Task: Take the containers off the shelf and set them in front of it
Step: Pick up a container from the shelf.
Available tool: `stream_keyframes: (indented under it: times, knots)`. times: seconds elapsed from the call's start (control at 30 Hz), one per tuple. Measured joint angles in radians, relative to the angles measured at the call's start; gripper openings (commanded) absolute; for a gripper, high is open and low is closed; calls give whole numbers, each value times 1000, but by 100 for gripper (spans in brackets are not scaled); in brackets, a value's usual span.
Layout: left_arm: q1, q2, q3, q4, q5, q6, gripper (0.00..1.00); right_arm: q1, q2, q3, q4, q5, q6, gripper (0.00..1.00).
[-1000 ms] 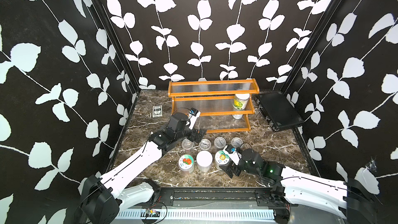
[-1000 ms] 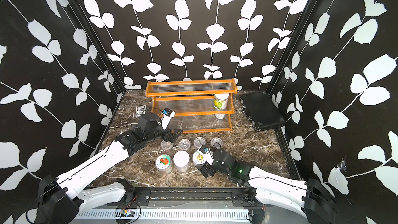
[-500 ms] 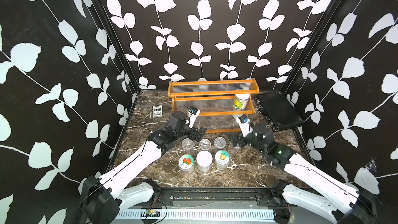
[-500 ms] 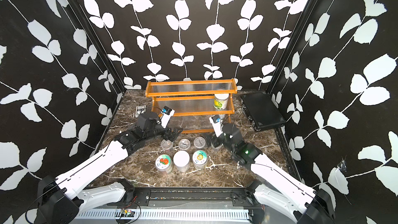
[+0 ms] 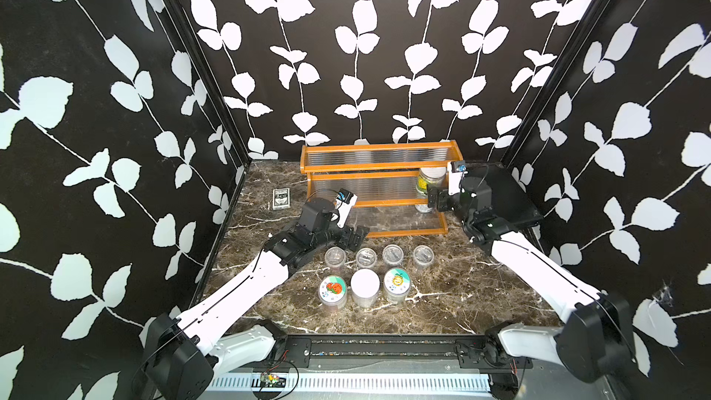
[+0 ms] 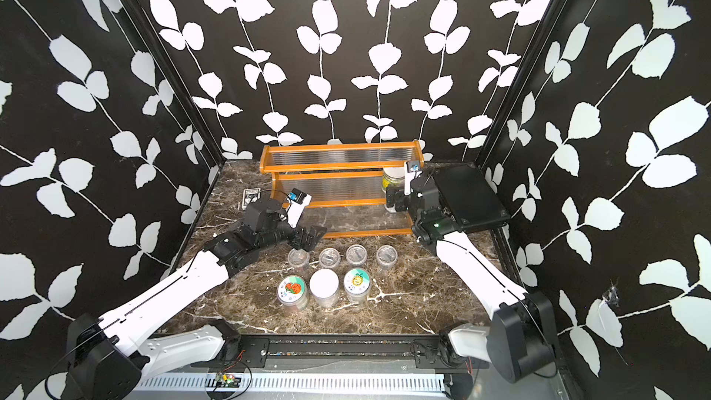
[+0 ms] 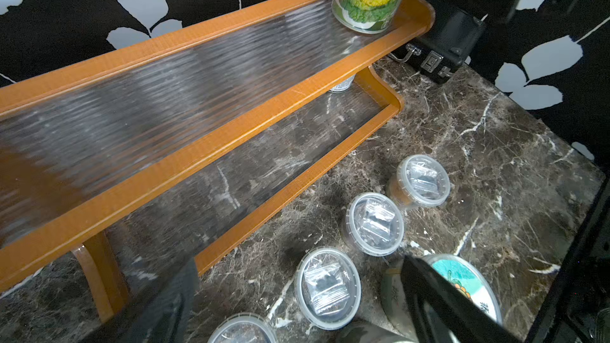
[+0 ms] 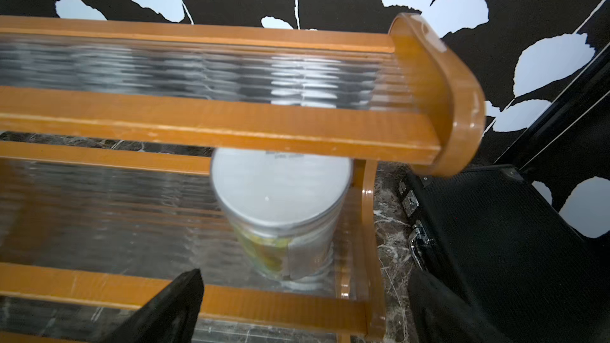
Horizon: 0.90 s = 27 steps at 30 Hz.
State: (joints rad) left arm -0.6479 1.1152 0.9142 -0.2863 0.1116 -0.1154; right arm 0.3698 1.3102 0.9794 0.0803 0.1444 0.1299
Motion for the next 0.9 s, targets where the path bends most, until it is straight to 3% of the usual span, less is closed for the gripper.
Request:
stream_keyframes:
  times: [0.47, 0.73, 0.9]
  knots:
    - [0, 0, 0, 0, 0, -2, 99, -55, 185, 49, 202, -151, 21, 100]
    - [0, -9, 0, -1, 0, -8, 99, -55, 255, 53, 298, -178, 39, 100]
    - [0, -26, 0, -8, 0, -8, 99, -55, 290, 90, 304, -190, 41, 89]
